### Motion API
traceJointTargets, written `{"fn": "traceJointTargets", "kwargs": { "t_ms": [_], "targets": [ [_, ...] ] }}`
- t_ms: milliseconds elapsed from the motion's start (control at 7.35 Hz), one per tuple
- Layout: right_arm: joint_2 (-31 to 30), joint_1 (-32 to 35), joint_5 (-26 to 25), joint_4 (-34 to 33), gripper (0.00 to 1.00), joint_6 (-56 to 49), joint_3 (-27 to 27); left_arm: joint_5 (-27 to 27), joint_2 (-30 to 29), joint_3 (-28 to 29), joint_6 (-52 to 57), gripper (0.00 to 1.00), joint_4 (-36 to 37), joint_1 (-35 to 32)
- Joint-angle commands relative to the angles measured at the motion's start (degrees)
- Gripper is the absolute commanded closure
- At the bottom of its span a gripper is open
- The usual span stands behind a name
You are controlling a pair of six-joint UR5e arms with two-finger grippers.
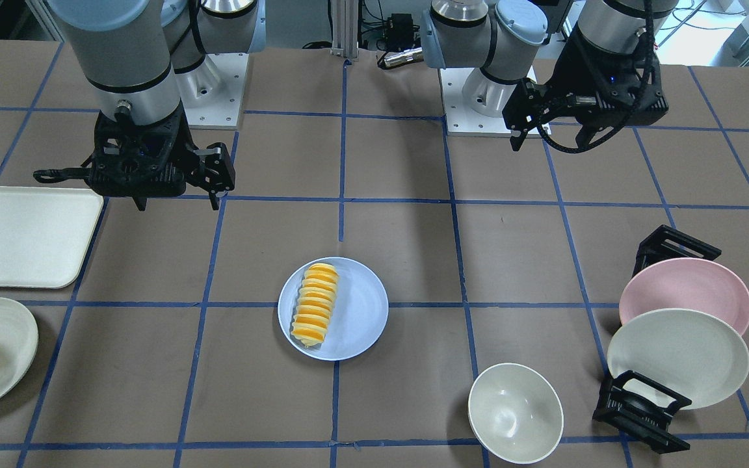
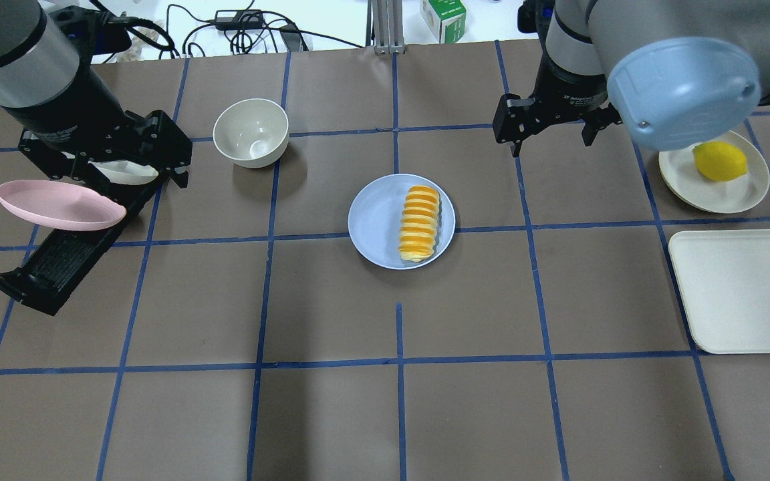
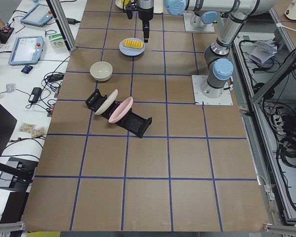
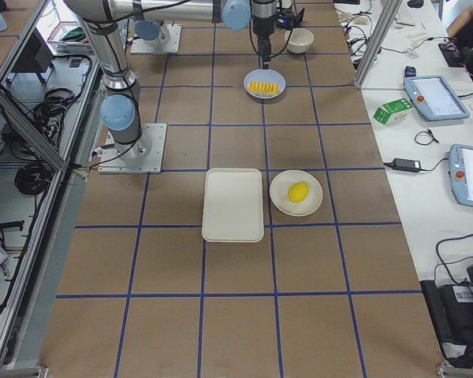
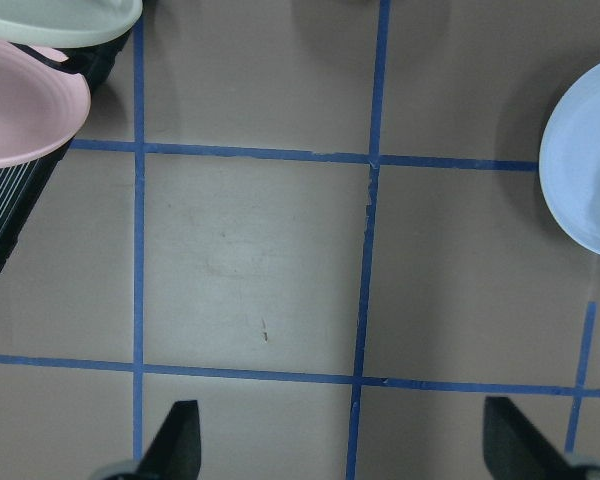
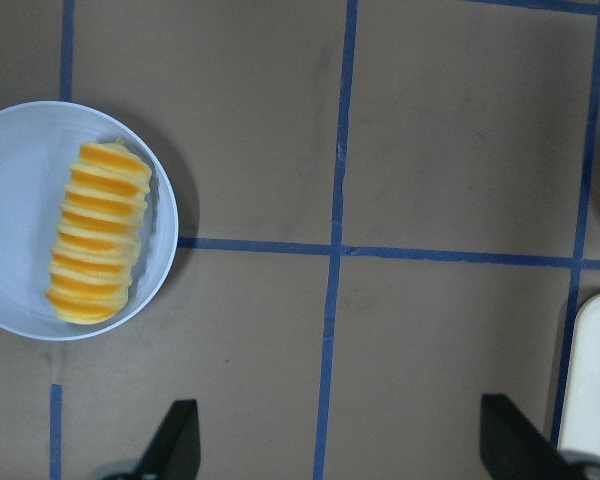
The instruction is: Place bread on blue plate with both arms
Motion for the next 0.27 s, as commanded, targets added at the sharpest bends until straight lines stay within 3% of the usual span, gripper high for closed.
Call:
{"fn": "traceJointTargets", "kwargs": {
  "t_ms": [0, 136],
  "targets": [
    [-1.3, -0.54, 0.14, 5.71, 0.0, 0.01, -0.85, -0.31, 0.15, -0.14, 0.35, 0.0, 0.1, -0.08],
    [-1.3, -1.32, 0.05, 3.62, 0.0, -0.78, -0.6, -0.31, 0.15, -0.05, 0.27, 0.0, 0.1, -0.08]
  ]
}}
